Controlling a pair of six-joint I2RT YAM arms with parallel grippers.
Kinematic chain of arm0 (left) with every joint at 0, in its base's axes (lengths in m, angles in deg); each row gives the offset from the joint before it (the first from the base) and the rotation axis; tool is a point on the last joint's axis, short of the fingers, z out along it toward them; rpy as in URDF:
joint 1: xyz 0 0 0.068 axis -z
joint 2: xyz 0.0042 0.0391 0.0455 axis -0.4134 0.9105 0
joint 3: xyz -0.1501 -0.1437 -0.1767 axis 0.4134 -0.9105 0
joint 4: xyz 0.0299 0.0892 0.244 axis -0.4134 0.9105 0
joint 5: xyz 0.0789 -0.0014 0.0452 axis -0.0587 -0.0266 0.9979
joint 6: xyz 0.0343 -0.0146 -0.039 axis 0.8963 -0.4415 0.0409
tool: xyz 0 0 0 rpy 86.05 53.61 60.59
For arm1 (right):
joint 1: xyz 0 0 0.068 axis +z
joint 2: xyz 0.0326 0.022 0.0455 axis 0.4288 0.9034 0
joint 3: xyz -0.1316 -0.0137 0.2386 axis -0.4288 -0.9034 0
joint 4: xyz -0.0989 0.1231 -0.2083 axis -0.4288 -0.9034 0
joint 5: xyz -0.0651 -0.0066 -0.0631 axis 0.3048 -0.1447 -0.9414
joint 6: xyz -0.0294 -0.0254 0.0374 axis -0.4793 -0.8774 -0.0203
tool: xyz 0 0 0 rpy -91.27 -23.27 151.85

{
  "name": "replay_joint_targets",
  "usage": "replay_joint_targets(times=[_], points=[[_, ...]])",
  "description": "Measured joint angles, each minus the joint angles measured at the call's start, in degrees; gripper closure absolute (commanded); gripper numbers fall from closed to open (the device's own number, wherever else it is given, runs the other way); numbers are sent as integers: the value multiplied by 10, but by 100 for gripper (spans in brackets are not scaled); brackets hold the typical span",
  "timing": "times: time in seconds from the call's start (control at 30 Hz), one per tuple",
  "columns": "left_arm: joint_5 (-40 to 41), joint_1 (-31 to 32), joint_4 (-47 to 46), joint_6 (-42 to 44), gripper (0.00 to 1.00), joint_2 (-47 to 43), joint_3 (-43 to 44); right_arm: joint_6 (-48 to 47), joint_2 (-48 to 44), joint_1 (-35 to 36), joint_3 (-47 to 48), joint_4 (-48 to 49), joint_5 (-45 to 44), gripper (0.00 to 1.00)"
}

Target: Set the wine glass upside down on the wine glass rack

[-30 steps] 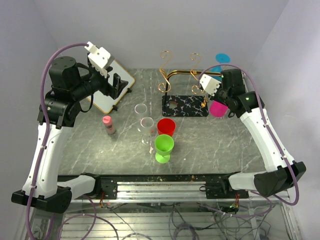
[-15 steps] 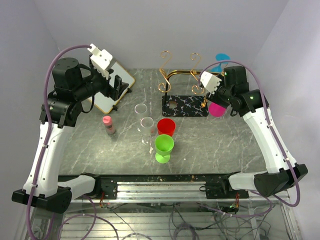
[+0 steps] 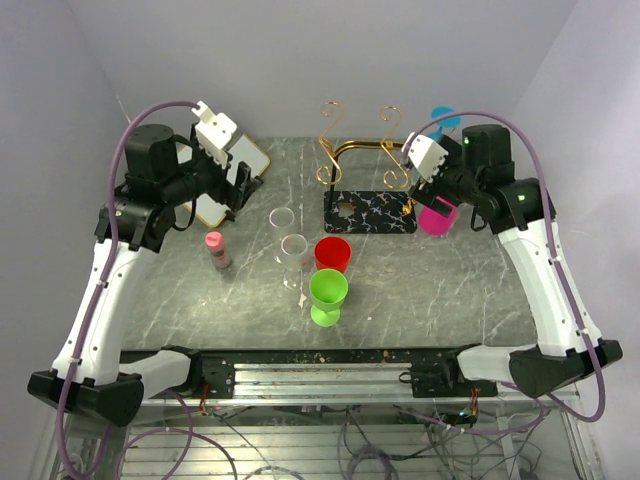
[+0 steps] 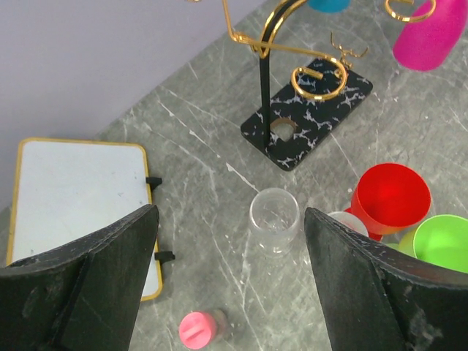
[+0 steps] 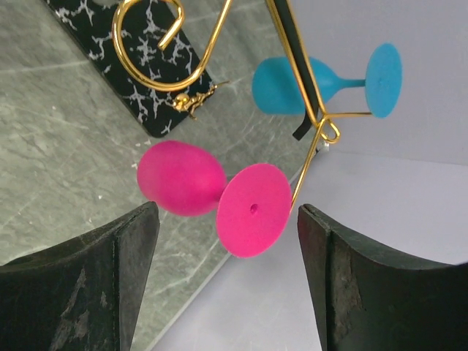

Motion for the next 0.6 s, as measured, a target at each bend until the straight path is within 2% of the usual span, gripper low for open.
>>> replay_joint_targets(times=[0.23,0.6], points=[[-14,14,-1,11,5,18,-47,13,-18,-17,34,-4,61,22],[-101,124,82,116,18,36,-77,31,-15,-57,41,-6,131,22]])
